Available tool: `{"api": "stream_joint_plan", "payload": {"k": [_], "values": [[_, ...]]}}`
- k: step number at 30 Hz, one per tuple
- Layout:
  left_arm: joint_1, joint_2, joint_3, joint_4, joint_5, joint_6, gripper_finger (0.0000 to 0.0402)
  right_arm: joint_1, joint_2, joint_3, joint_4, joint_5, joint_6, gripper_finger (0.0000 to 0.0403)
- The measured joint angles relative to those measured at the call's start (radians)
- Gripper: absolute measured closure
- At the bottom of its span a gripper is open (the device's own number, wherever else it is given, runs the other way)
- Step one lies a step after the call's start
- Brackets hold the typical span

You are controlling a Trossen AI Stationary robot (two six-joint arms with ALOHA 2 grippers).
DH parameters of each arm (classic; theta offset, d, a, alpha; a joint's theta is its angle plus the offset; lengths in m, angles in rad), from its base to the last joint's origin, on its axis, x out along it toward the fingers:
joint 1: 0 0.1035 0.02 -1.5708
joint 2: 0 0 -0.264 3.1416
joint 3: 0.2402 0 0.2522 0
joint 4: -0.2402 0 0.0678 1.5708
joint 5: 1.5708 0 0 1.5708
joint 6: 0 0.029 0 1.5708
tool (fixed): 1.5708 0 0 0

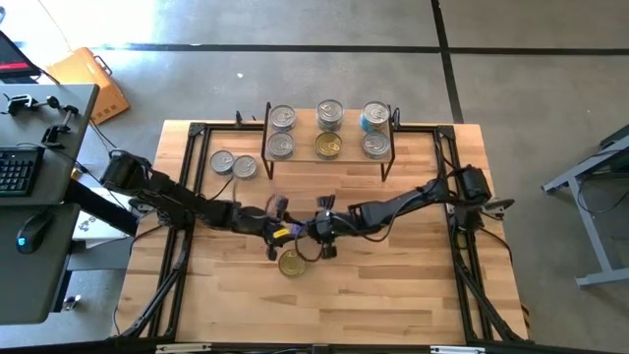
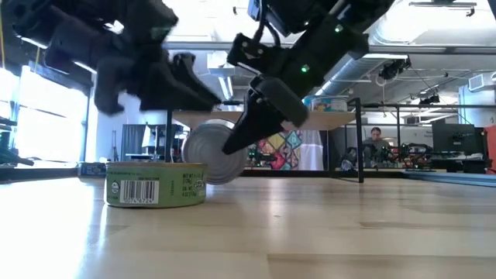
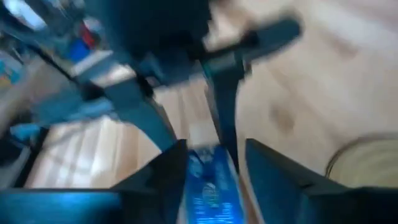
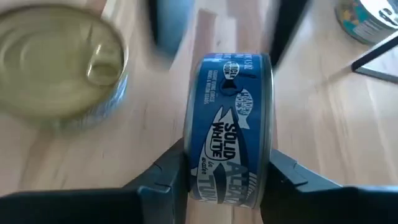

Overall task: Stack canned seafood by type on shelf
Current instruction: Stack the blue tuna can on top of the blue tuna can on the shelf

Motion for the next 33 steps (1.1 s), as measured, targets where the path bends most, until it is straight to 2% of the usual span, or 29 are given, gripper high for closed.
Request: {"api": "stream_joint_plan", "payload": {"k": [3, 5, 7, 10, 13, 16, 18, 22, 25, 30, 33], "values": [[0.006, 0.025, 0.050, -0.129, -0.045, 0.000, 0.0203, -0.011, 0.000, -0.002, 0.012, -0.004, 0.047, 0.0283], [0.006, 0.052, 0.088, -0.178, -0.123, -0.005, 0.0183, -0.014, 0.000, -0.003, 0.014, -0.004, 0.050, 0.0283], [0.006, 0.074, 0.104, -0.238, -0.184, -0.008, 0.0172, -0.013, 0.000, -0.003, 0.021, 0.000, 0.052, 0.0283], [0.006, 0.099, 0.131, -0.267, -0.199, -0.008, 0.0171, -0.013, 0.000, -0.003, 0.026, -0.005, 0.049, 0.0283], [0.005, 0.123, 0.160, -0.301, -0.190, -0.012, 0.0196, -0.009, 0.000, -0.003, 0.025, -0.022, 0.049, 0.0283], [-0.002, 0.133, 0.181, -0.329, -0.162, -0.039, 0.0247, -0.009, -0.001, -0.003, 0.012, -0.067, 0.052, 0.0277], [-0.004, 0.127, 0.197, -0.371, -0.145, -0.080, 0.0283, -0.006, -0.014, -0.002, -0.016, -0.088, 0.049, 0.0240], [-0.024, 0.106, 0.240, -0.469, -0.147, -0.131, 0.0283, 0.032, -0.087, -0.001, -0.180, -0.088, 0.125, 0.0161], [-0.055, 0.073, 0.287, -0.544, -0.213, -0.112, 0.0283, 0.086, -0.142, -0.003, -0.305, -0.010, 0.188, 0.0142], [-0.100, -0.006, 0.379, -0.706, -0.514, -0.008, 0.0283, 0.189, -0.222, -0.056, -0.409, 0.197, 0.307, 0.0147], [-0.071, -0.084, 0.435, -0.791, -0.605, 0.041, 0.0283, 0.239, -0.256, -0.119, -0.435, 0.324, 0.415, 0.0153]]}}
